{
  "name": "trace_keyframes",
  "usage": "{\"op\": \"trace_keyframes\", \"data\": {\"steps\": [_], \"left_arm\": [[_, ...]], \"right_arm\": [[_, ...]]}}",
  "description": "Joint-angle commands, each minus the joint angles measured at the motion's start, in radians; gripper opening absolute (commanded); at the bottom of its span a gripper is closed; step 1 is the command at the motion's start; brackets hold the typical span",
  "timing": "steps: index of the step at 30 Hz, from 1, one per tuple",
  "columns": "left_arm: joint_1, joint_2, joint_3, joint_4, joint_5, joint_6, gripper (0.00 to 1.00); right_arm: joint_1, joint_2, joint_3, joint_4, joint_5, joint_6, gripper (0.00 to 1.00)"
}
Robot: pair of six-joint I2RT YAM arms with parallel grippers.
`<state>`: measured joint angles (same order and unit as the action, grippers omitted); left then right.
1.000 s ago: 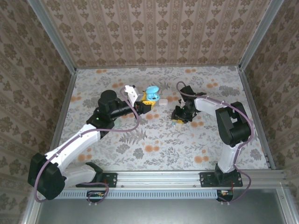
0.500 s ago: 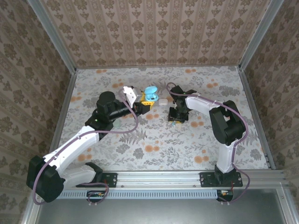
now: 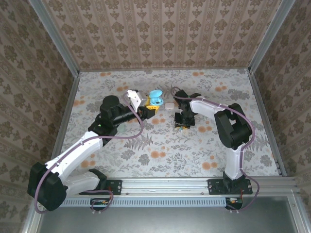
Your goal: Insert wireless bluetooth earbuds into charging case
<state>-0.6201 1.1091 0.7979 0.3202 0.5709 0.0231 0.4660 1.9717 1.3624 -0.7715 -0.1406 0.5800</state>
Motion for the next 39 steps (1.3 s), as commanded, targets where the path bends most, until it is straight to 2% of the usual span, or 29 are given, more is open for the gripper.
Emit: {"op": "trace_keyframes", "data": {"steps": [1,10,17,23,27,33,39], "left_arm": [[0.006,-0.025,-0.006,0.005,-0.001,0.012,0.26],[0.006,-0.023,-0.004,0.006,0.003,0.008,0.26],[0.006,-0.020,0.001,0.005,0.004,0.005,0.26],[0.006,-0.018,0.004,0.006,0.003,0.002,0.26],[0.006,-0.015,0.001,0.004,-0.001,0.005,0.26],[0.006,0.004,0.004,0.010,-0.011,0.013,0.26],[0.005,0.045,0.022,0.030,0.007,0.017,0.26]], "right_arm": [[0.010,0.025,0.027,-0.050,0.021,-0.003,0.28],[0.017,0.041,0.036,-0.073,0.035,-0.029,0.28],[0.019,0.043,0.043,-0.083,0.050,-0.044,0.24],[0.019,-0.057,0.006,-0.051,0.049,-0.042,0.21],[-0.001,-0.221,-0.057,0.018,-0.035,-0.026,0.21],[-0.046,-0.519,-0.145,0.198,-0.285,0.063,0.21],[-0.049,-0.712,-0.150,0.408,-0.481,0.181,0.21]]}}
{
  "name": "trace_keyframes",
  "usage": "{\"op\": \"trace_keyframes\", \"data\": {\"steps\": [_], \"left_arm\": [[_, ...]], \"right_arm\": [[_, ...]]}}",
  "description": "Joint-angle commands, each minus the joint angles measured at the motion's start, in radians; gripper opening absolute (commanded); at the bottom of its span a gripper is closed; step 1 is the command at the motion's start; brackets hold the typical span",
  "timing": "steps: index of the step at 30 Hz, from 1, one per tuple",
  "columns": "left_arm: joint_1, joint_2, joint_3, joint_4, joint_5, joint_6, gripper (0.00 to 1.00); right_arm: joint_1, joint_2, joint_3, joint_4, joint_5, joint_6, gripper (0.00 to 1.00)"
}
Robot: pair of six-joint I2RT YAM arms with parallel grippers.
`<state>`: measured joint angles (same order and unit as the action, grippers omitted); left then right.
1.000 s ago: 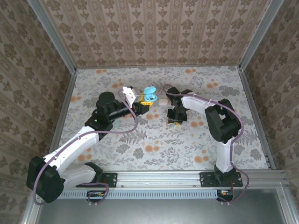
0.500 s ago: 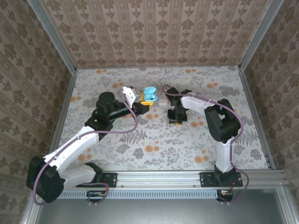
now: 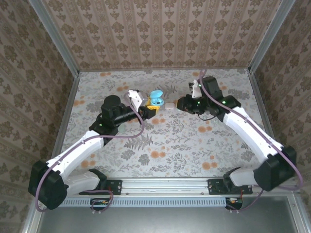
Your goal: Insert wireless bluetooth earbuds into charging case
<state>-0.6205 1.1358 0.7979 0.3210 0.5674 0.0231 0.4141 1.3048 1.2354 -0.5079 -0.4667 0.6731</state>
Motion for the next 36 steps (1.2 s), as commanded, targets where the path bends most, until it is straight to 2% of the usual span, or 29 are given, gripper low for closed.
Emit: {"op": "trace_keyframes", "data": {"steps": [1,5,14,25,36], "left_arm": [[0.004,0.023,0.022,0.037,0.017,0.019,0.26],[-0.010,0.042,0.021,0.071,0.025,0.026,0.26],[-0.033,0.064,0.024,0.092,0.032,0.037,0.26],[-0.036,0.055,0.022,0.095,0.035,0.031,0.26],[-0.036,0.051,0.023,0.104,0.024,0.015,0.26]], "right_arm": [[0.006,-0.060,-0.027,0.183,-0.176,0.113,0.21],[0.050,-0.080,-0.010,0.295,-0.216,0.165,0.22],[0.140,0.019,0.076,0.307,-0.164,0.138,0.22],[0.153,0.053,0.106,0.256,-0.083,0.100,0.22],[0.169,0.074,0.119,0.213,-0.072,0.086,0.21]]}}
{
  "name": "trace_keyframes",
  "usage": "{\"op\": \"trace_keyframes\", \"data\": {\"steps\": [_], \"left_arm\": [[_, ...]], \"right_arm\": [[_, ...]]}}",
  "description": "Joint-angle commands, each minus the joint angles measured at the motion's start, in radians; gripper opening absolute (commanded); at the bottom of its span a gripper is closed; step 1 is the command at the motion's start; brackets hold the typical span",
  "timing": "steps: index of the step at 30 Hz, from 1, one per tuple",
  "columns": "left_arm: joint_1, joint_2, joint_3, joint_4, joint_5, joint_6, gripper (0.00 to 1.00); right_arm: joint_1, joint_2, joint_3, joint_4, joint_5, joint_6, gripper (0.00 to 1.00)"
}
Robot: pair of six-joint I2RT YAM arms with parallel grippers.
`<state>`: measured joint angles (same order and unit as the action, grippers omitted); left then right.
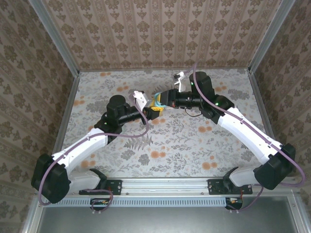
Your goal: Insert wireless bluetooth earbuds into charging case
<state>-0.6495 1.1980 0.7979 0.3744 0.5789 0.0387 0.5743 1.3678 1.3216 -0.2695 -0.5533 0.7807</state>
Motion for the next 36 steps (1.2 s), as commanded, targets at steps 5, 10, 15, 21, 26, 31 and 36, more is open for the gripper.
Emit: {"op": "trace_keyframes", "data": {"steps": [5,10,15,21,26,31,36], "left_arm": [[-0.007,-0.009,0.023,0.057,0.010,-0.006,0.26],[-0.007,-0.014,0.021,0.061,0.010,-0.010,0.26],[-0.007,-0.018,0.021,0.069,0.014,-0.014,0.26],[-0.008,-0.021,0.024,0.071,0.015,-0.016,0.26],[-0.008,-0.018,0.026,0.073,0.017,-0.020,0.26],[-0.009,-0.017,0.023,0.083,0.006,-0.029,0.26],[-0.008,-0.017,0.022,0.086,0.001,-0.028,0.26]], "right_arm": [[0.019,0.018,0.035,-0.018,0.006,-0.015,0.21],[0.021,0.017,0.038,-0.053,0.038,-0.028,0.22],[0.021,0.017,0.041,-0.089,0.099,-0.041,0.22],[0.027,0.043,0.064,-0.113,0.114,-0.051,0.25],[0.030,0.045,0.070,-0.104,0.100,-0.048,0.23],[0.032,0.050,0.074,-0.083,0.064,-0.034,0.22],[0.035,0.051,0.074,-0.071,0.041,-0.023,0.23]]}}
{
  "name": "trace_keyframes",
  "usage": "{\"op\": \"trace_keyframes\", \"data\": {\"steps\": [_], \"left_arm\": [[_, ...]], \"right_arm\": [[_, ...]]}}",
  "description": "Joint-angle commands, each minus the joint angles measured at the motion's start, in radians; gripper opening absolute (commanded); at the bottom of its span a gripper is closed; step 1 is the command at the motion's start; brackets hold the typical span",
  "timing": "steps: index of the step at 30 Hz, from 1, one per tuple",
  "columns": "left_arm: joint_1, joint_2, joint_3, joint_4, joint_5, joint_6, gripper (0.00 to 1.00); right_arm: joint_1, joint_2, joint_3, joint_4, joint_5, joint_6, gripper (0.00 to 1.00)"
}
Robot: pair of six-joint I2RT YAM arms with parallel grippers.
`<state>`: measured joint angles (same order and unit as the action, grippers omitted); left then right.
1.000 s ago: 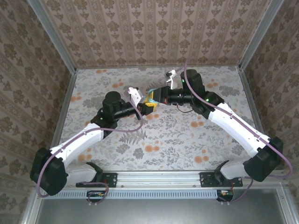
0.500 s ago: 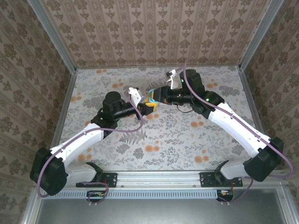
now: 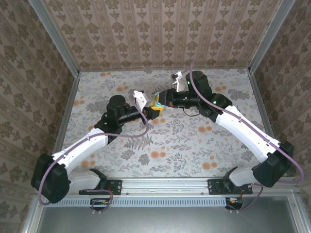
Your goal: Insert wireless bluetooth earbuds into charging case
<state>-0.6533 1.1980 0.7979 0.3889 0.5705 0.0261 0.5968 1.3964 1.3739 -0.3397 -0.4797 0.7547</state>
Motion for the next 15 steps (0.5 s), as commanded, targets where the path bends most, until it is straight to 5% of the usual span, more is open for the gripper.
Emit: {"op": "trace_keyframes", "data": {"steps": [1,15], "left_arm": [[-0.005,-0.017,0.023,0.073,0.008,-0.015,0.26],[-0.005,-0.014,0.019,0.080,-0.005,-0.015,0.26]], "right_arm": [[0.012,0.023,0.021,-0.002,-0.033,0.005,0.23],[0.023,0.037,0.028,0.017,-0.011,0.022,0.23]]}}
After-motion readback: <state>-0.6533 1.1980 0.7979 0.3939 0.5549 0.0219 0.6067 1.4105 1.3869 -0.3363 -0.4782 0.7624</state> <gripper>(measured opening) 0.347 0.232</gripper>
